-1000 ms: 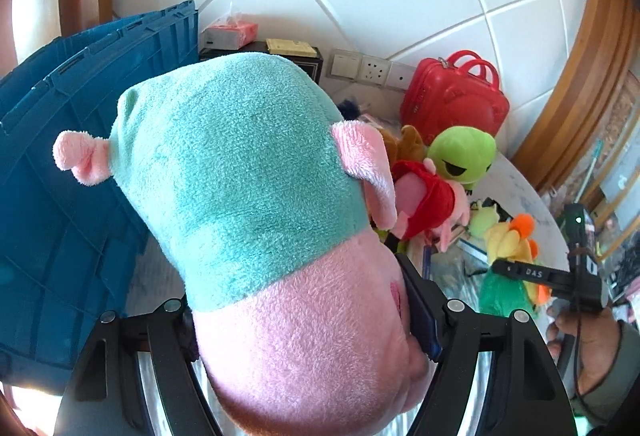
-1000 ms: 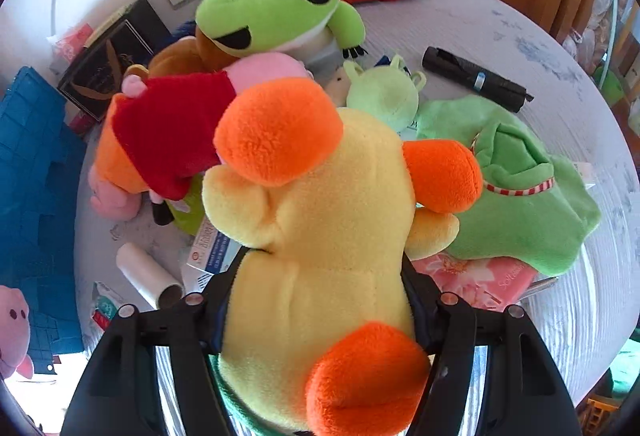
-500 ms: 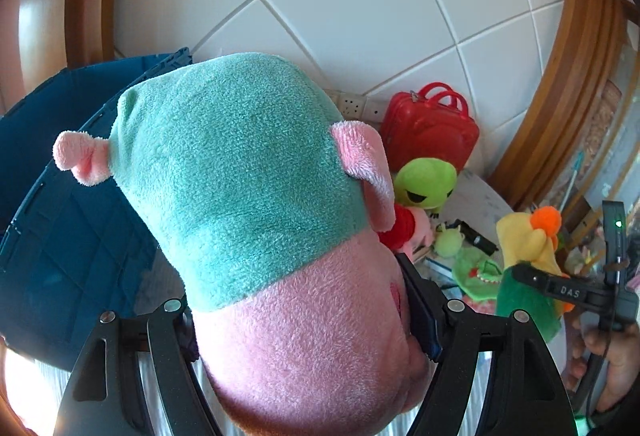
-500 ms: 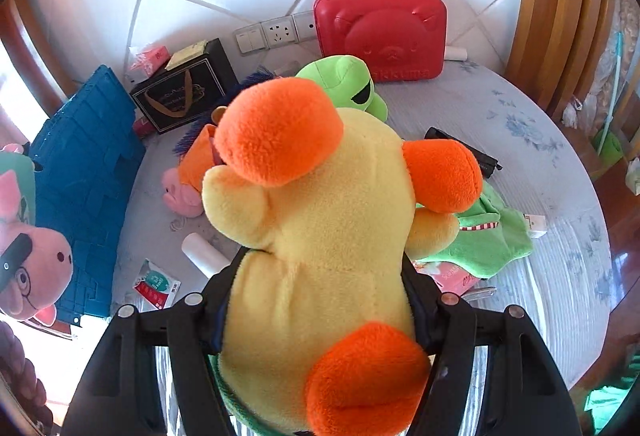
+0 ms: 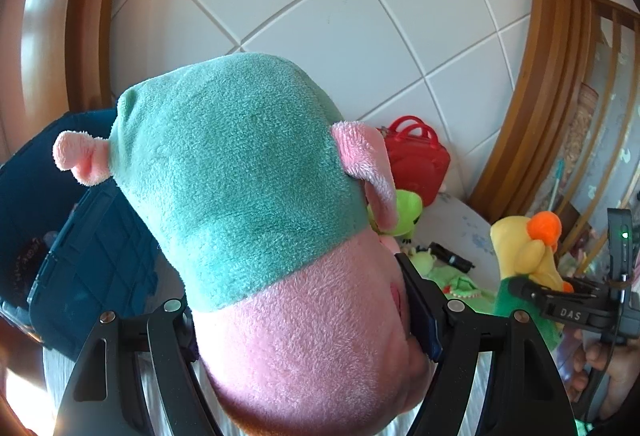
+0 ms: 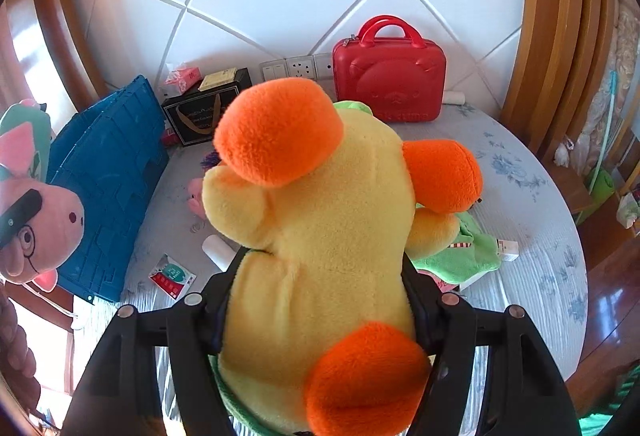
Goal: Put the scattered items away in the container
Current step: 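Carry the pig plush in the left tool while the right tool carries the duck to the crate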
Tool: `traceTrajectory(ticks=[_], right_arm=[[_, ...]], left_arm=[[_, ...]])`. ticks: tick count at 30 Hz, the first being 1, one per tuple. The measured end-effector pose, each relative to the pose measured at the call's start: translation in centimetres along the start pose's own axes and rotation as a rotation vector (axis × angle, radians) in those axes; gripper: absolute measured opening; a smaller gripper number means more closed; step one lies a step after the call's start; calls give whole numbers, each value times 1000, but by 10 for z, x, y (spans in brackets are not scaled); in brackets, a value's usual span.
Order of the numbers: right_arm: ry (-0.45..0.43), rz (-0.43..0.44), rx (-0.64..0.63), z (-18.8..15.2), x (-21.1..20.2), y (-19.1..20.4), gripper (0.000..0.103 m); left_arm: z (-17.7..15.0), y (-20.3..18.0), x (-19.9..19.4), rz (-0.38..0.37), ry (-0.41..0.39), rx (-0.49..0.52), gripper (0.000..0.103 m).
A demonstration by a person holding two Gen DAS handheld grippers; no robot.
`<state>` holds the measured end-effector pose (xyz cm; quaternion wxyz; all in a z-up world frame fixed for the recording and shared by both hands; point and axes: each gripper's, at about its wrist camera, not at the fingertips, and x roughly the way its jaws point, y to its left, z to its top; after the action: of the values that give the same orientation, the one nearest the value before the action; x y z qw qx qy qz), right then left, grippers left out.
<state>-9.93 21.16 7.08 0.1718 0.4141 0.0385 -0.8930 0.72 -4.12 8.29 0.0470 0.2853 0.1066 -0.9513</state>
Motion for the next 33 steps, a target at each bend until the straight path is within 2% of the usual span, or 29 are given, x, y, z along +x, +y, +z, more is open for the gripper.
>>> traceTrajectory(ticks=[9,15,25,33], right_arm=[[-77,31,-33,12,-32,28,66],[-74,39,-64,15,-37,74,67],[-105,70,-177,39,-37,188,67],[-128,128,-274,61,-23,288,67]], left_arm=[[6,16,-19,-9,-39,17,77],[13,49,-31,-30,-62,17,77],[33,148,-48,-30,-118,-52,77],[45,233,-59,3,-157,-88,77]])
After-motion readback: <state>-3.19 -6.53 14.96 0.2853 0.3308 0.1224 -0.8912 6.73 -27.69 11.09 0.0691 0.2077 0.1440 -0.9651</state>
